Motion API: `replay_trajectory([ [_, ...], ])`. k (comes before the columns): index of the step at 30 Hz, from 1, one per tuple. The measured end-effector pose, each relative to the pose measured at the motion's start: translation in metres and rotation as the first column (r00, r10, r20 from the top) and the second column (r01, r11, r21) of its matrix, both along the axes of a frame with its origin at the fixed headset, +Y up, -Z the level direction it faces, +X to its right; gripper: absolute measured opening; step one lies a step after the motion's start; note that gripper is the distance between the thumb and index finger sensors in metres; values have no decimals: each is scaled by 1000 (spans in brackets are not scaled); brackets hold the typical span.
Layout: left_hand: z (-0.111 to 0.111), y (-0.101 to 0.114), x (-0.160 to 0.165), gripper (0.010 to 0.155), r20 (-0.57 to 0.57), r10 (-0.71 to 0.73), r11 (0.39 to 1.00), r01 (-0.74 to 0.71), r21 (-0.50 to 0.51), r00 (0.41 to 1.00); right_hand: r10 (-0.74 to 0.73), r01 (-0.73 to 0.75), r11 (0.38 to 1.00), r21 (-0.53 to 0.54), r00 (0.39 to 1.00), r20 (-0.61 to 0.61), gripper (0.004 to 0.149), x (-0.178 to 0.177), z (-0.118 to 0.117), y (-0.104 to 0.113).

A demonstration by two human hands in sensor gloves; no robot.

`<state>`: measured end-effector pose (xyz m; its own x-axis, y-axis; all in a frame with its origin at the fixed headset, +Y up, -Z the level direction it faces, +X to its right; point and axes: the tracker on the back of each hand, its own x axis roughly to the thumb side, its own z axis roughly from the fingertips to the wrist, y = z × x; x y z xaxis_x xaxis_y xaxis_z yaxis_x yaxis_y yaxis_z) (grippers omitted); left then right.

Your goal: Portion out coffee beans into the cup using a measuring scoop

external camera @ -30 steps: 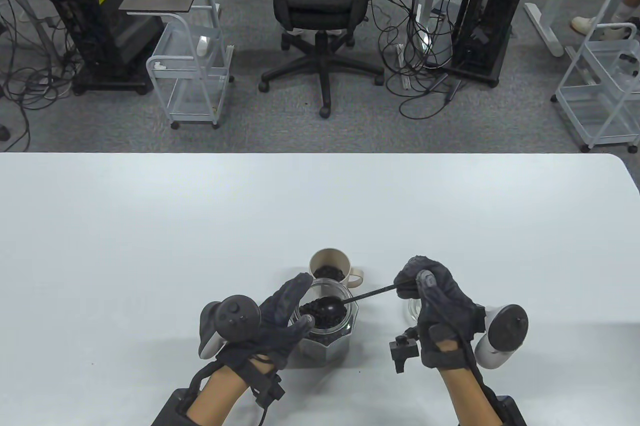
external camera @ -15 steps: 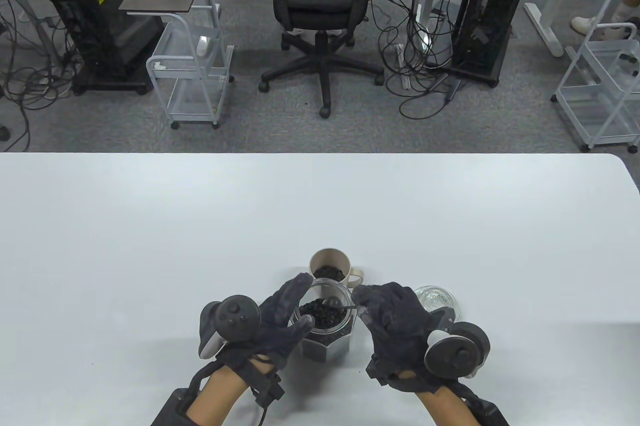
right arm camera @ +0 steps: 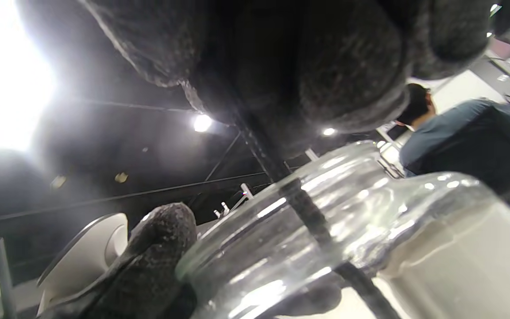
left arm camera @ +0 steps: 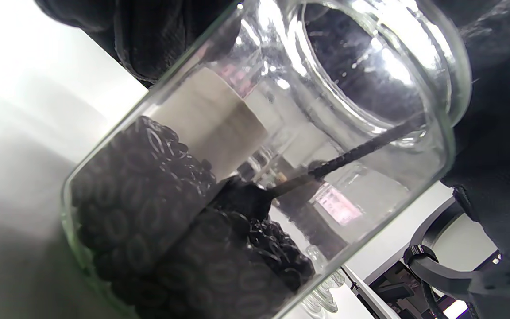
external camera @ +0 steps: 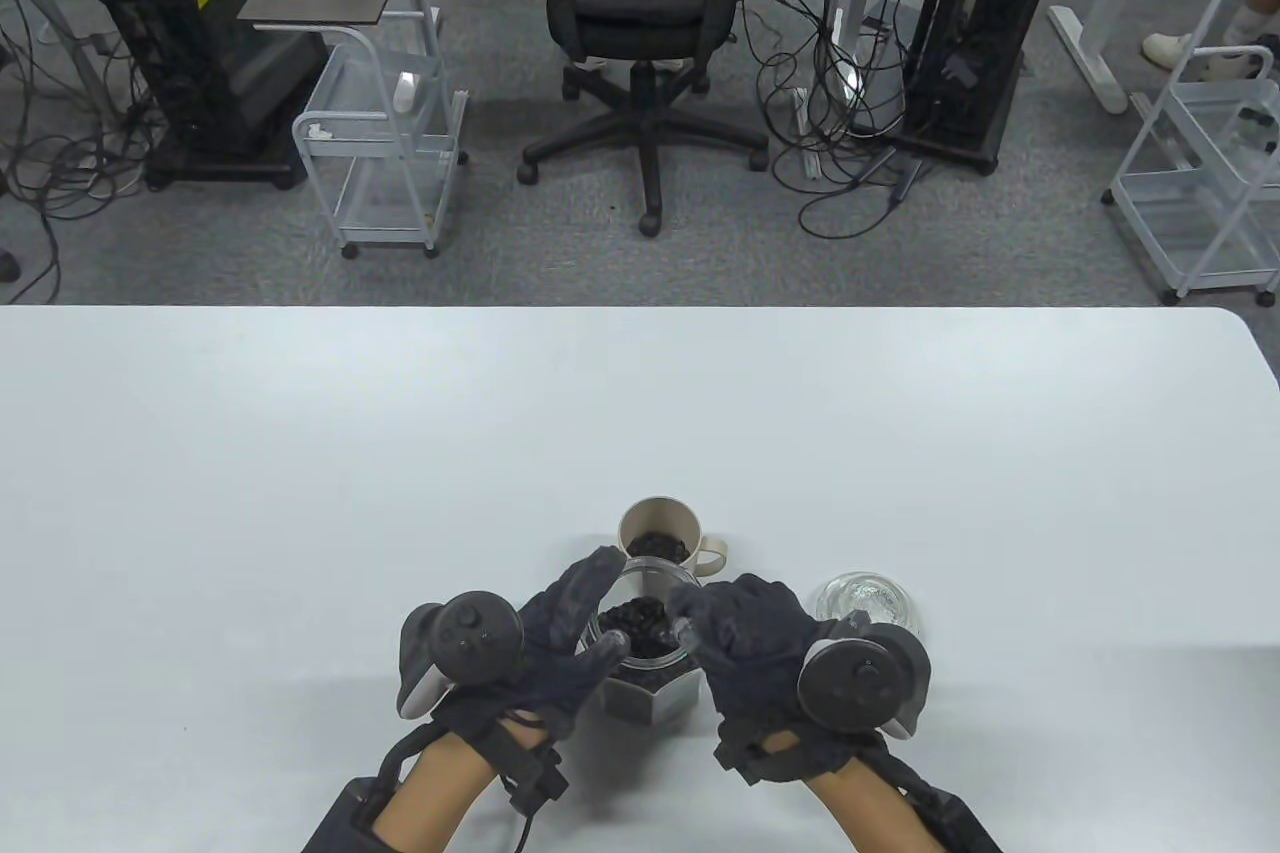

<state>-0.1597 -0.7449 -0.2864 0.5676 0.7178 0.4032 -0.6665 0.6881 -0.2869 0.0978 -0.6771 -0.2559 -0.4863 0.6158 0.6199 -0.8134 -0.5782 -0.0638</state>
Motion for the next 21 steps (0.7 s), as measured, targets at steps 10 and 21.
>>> replay_trajectory([
  [10,0,0,0,83,-3,-5,1000,5,5,1000,-279,317,928,-195,939,201,38,23,-12,-16],
  [21,0,0,0,83,-1,0,1000,0,1,1000,-505,628,679,-379,775,379,39,44,-20,-44],
])
